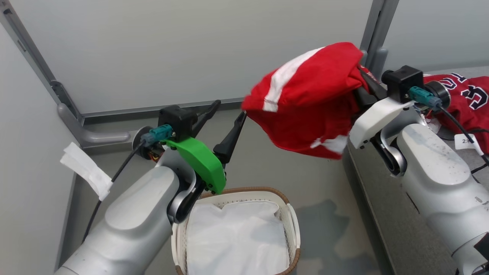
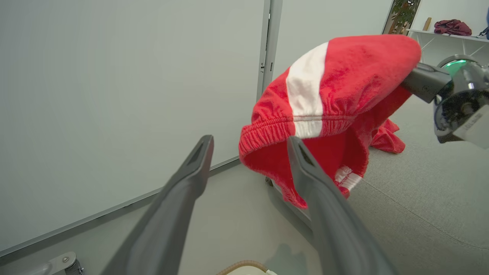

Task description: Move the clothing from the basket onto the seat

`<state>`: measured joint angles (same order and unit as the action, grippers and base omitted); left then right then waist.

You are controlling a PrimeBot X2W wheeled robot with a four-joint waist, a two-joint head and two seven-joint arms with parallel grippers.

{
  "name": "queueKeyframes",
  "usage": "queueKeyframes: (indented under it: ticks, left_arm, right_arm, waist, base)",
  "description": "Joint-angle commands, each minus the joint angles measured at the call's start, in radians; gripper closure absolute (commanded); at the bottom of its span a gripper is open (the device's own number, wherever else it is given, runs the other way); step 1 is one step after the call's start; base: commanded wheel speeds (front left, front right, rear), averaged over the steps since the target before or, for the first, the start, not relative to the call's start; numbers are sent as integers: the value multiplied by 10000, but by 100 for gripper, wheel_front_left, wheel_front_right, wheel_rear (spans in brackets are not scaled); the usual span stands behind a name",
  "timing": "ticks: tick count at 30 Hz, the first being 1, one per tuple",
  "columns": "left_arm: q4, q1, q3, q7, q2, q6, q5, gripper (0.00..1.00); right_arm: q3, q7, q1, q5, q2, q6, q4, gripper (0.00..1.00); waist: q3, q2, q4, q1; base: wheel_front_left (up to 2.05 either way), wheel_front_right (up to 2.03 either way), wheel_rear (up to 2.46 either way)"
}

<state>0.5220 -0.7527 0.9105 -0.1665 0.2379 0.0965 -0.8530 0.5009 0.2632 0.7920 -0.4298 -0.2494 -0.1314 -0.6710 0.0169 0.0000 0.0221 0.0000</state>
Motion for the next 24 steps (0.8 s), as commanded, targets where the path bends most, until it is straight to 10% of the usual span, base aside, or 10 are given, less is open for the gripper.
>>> queueKeyframes:
  ticks: [1,12,24]
  left_arm:
    - [69,286,69,-154,-75,36,-15,0]
    - [308,1205,550,-767,-745,56,341,0]
    - [36,1316,674,-969,-1165,-146,973,0]
  right_arm:
    - [-190,21,75,105,-151,14,53,100]
    - [-1137,22,-578,440,-975,13,471,100]
    - [-1580,-200,-929,612,-1291,14,1436,100]
  waist:
    - [-9,0,-17,0]
    - [-156,0,553,0]
    - [-916,0,2768,0]
  base:
    - [0,0,0]
    - [0,0,0]
    - [0,0,0]
